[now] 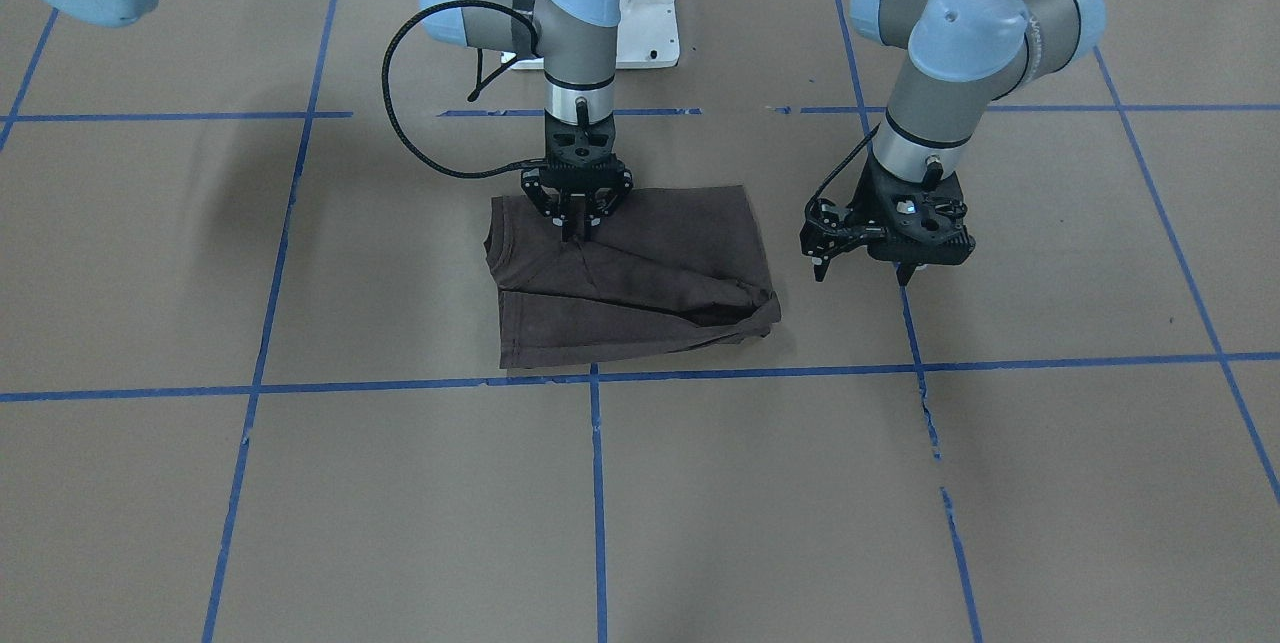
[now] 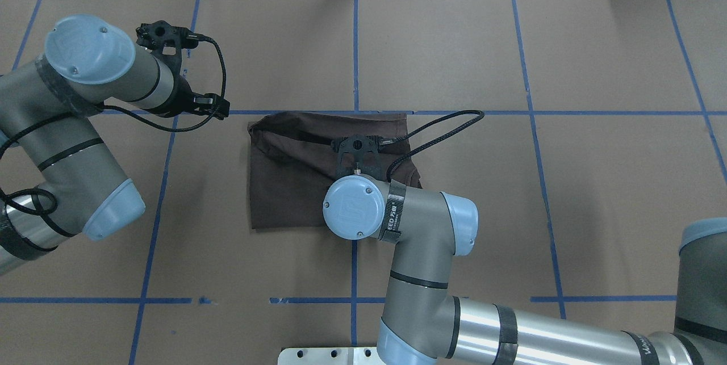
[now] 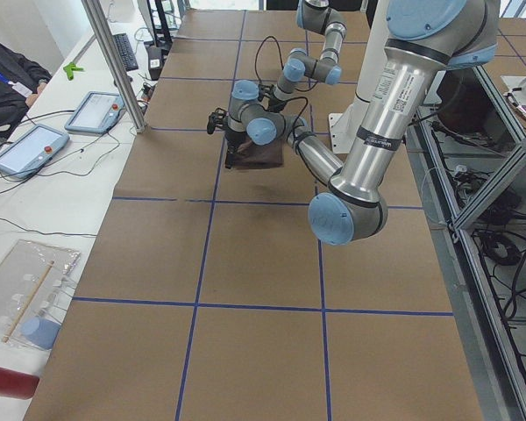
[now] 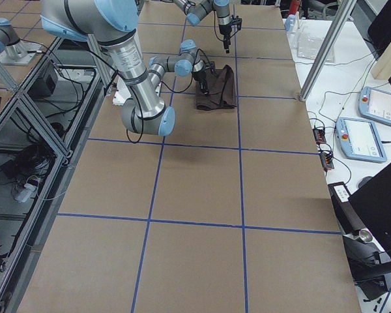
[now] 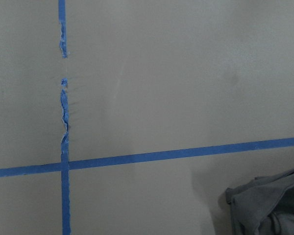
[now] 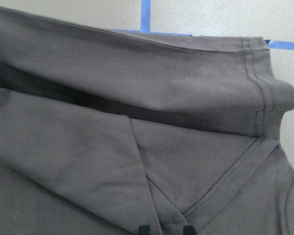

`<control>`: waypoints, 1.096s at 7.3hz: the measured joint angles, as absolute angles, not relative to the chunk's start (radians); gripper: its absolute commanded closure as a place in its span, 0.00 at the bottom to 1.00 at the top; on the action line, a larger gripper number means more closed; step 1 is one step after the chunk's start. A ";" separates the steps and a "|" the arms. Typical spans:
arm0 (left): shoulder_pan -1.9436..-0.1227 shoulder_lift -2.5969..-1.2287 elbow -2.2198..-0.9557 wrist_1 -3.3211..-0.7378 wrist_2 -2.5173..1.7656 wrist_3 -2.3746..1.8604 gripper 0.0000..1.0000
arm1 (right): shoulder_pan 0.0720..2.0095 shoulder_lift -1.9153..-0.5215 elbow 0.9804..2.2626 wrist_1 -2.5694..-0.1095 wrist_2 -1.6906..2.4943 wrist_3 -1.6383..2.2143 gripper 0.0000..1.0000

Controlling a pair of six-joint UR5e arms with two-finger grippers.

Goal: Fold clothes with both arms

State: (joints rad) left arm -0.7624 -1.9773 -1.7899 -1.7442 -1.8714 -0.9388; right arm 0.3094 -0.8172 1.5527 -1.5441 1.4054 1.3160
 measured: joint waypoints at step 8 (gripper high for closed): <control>-0.762 -1.963 -1.799 -1.744 -1.871 -0.938 0.00 | 0.307 -0.812 1.546 -1.543 1.405 1.340 1.00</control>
